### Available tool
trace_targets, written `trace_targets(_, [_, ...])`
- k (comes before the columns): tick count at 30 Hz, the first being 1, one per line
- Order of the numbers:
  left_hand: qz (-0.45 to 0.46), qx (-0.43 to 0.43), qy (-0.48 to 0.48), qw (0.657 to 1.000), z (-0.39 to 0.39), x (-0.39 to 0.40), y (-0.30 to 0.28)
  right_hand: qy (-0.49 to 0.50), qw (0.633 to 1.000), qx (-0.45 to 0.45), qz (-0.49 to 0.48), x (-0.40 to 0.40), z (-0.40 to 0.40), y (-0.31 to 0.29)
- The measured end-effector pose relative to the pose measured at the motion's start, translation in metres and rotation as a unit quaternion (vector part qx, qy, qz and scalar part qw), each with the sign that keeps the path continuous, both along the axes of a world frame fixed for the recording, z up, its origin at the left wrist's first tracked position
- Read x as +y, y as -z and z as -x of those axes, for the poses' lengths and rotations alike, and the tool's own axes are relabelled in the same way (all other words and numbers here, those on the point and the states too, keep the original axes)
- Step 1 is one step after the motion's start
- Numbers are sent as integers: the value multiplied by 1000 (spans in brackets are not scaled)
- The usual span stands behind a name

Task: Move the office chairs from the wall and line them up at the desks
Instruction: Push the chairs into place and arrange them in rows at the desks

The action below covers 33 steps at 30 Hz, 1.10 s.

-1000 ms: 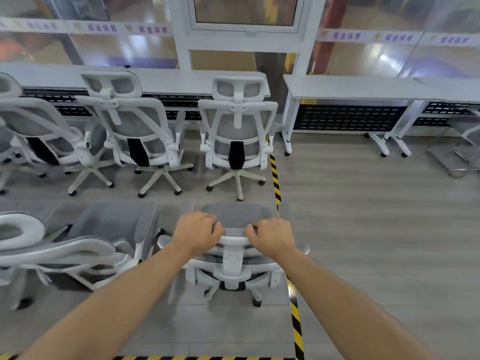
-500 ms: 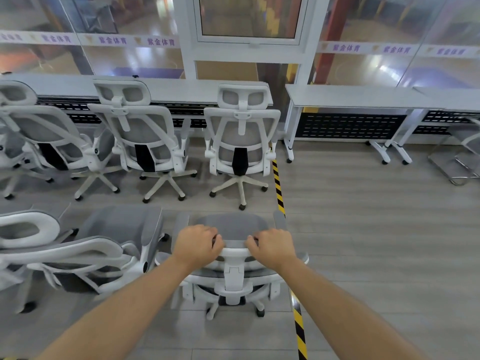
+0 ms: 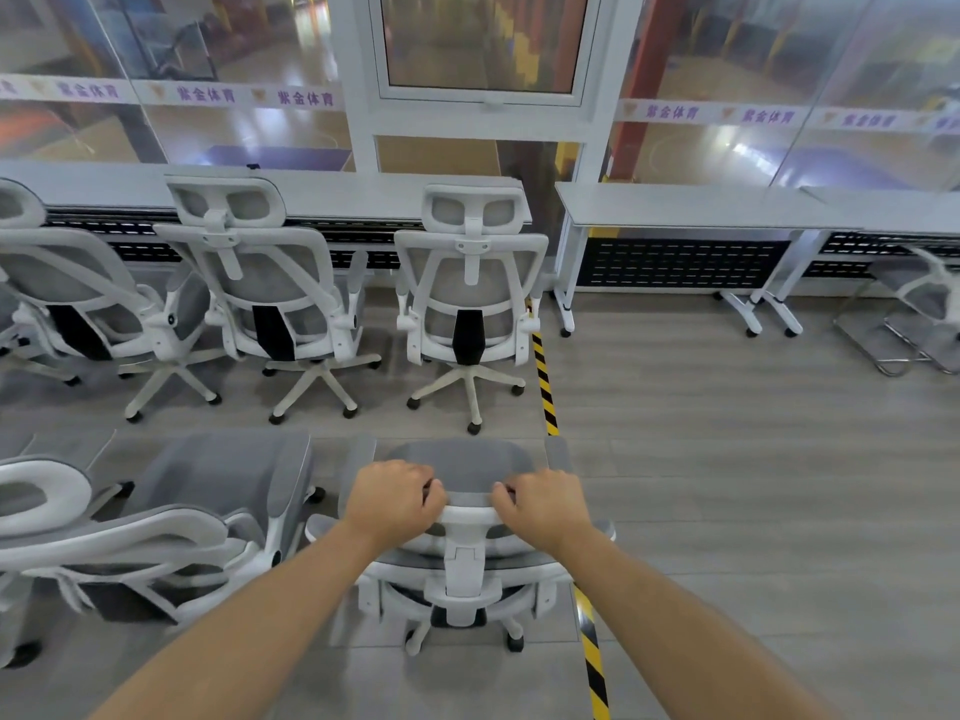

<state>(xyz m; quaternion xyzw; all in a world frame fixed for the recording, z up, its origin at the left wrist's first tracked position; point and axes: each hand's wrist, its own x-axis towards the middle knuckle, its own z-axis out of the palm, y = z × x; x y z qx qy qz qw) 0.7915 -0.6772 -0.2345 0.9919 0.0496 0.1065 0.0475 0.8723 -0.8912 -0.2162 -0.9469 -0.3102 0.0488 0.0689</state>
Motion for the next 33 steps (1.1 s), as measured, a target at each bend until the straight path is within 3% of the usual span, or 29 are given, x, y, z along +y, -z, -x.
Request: trace_targets(33, [3,-6,-10,1000,0,17,2,-32,999,2,-33,18,-15,3])
